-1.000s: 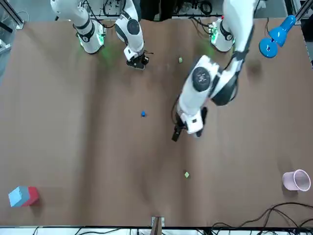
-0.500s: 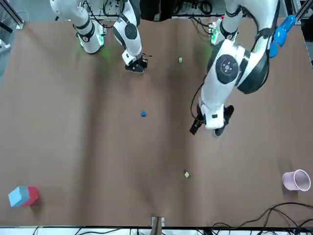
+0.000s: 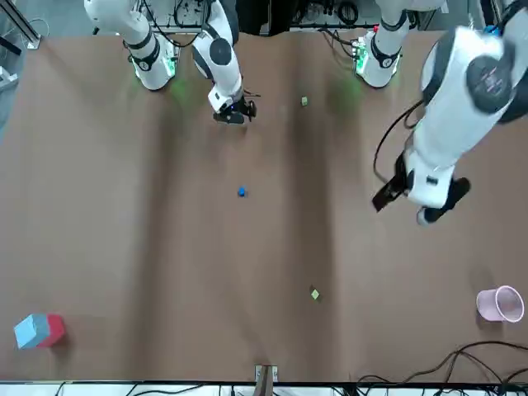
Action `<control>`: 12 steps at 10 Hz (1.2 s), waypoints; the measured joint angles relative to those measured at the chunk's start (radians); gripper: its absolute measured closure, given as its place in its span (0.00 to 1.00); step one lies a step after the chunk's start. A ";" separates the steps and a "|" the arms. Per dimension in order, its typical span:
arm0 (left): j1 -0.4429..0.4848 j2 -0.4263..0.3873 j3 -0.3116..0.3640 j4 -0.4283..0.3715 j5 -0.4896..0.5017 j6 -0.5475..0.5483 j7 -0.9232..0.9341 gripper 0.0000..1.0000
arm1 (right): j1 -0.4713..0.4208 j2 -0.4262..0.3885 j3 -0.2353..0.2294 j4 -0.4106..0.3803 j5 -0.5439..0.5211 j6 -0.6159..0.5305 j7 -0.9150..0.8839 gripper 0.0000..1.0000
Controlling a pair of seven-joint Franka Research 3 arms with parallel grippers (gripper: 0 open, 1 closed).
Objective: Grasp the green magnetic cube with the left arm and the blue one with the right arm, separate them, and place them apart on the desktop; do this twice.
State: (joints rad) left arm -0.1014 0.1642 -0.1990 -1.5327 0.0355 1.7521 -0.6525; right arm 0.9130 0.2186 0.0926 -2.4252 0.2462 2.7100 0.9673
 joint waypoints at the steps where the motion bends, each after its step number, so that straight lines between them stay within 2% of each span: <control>1: 0.025 -0.043 0.000 -0.002 -0.001 -0.017 0.148 0.00 | -0.053 0.001 -0.004 0.041 -0.024 -0.009 -0.041 0.00; 3: 0.048 -0.116 0.001 -0.021 -0.001 -0.071 0.325 0.00 | -0.125 0.031 -0.040 0.121 -0.095 -0.054 -0.098 0.00; 5: 0.056 -0.163 0.003 -0.046 0.001 -0.110 0.410 0.00 | -0.148 0.113 -0.091 0.301 -0.172 -0.225 -0.130 0.00; 7: 0.082 -0.165 0.005 -0.053 0.001 -0.115 0.468 0.00 | -0.170 0.203 -0.109 0.483 -0.210 -0.360 -0.155 0.02; 9: 0.093 -0.160 0.006 -0.060 -0.005 -0.112 0.474 0.00 | -0.189 0.293 -0.121 0.560 -0.212 -0.370 -0.217 0.04; 12: 0.102 -0.139 0.005 -0.065 -0.016 -0.106 0.474 0.00 | -0.184 0.381 -0.113 0.583 -0.212 -0.312 -0.229 0.07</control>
State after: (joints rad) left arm 0.0011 0.0248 -0.1936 -1.5979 0.0197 1.6462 -0.1783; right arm 0.7289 0.5999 -0.0200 -1.8418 0.0339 2.3980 0.7386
